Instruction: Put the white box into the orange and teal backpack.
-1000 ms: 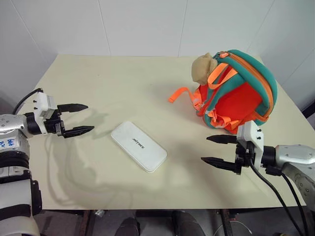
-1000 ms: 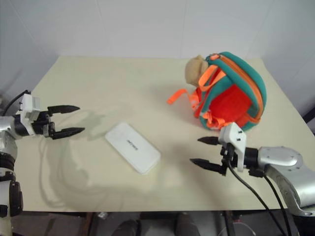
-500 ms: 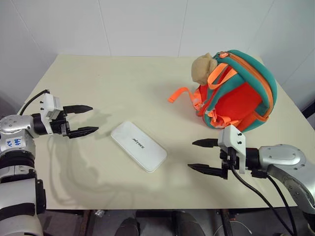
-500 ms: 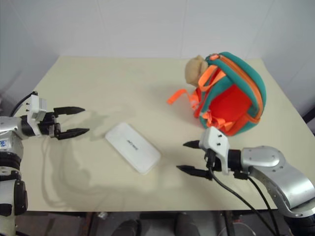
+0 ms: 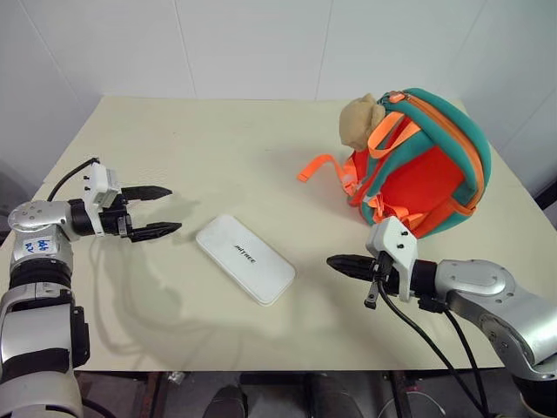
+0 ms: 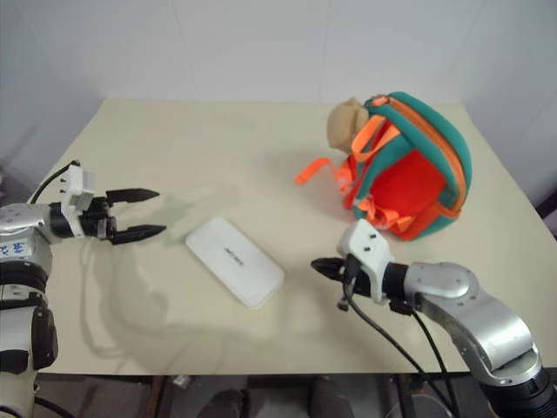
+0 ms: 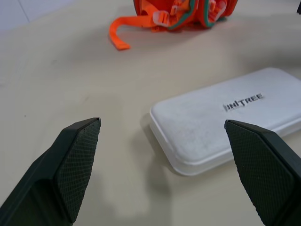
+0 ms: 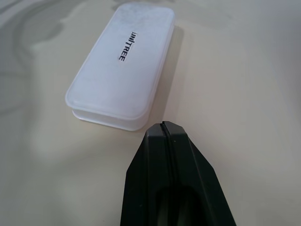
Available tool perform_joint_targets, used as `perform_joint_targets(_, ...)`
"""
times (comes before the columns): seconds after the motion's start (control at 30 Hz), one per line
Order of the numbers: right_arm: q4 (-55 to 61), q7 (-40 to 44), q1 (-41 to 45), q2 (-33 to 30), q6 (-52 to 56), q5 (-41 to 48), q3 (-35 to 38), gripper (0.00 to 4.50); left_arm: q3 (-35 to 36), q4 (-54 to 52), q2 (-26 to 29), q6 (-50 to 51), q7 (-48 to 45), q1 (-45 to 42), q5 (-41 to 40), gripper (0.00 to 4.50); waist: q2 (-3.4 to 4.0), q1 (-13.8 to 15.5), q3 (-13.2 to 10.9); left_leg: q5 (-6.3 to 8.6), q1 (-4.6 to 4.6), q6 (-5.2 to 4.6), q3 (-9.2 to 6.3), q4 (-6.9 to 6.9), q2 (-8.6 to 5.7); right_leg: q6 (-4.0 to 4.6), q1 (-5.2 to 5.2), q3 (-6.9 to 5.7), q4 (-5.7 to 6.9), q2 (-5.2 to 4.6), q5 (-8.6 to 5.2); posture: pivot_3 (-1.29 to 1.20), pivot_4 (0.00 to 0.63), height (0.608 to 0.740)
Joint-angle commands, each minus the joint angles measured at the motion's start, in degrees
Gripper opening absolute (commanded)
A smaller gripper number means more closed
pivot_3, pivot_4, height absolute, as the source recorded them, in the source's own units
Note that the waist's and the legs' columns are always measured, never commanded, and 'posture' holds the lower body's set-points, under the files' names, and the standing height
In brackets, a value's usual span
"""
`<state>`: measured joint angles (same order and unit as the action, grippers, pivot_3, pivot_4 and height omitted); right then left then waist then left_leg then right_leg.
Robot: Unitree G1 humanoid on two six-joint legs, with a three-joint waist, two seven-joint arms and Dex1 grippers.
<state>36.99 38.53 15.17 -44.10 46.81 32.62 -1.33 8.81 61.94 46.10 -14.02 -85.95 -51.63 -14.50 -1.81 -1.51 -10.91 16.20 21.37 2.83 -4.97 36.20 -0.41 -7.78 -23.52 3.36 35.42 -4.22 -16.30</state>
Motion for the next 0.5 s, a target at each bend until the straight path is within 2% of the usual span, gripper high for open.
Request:
perform_joint_targets(0.03,3.1,-2.0,-0.2,1.2,0.2,-0.1,-0.1,0.12,-0.7,1.3,0.2,-0.7,3.0,-3.1,2.5,4.50,0.00,0.0,0.0,0.00,0.01,0.00,0.00,0.00,0.00,0.00,0.00,0.00,0.00,0.00,0.00,0.00,0.150,0.740)
perform_joint_targets(0.07,3.2,-2.4,-0.2,1.5,0.3,-0.2,-0.2,0.12,-0.8,1.6,0.0,-0.5,4.5,-3.5,3.1,4.50,-0.01,0.0,0.0,0.00,0.01,0.00,0.00,0.01,0.00,0.00,0.00,0.00,0.00,0.00,0.00,0.00,0.150,0.740)
perform_joint_targets(0.2,2.5,-3.2,-0.4,2.1,-0.6,-1.7,-0.9,0.12,-1.3,1.4,0.0,0.9,6.2,-3.5,4.3,3.66,-0.01,0.0,0.0,0.00,0.02,0.00,-0.01,0.02,-0.02,-0.01,0.00,0.00,0.01,-0.02,0.00,0.00,0.150,0.740)
perform_joint_targets(0.5,2.1,-2.1,-0.1,2.2,-1.3,-2.3,-1.9,0.12,-1.2,0.5,0.6,2.6,3.3,-2.5,4.2,0.68,-0.01,0.0,0.0,0.00,0.03,0.00,-0.01,0.00,-0.01,0.00,-0.03,0.00,0.01,0.00,0.00,0.00,0.150,0.740)
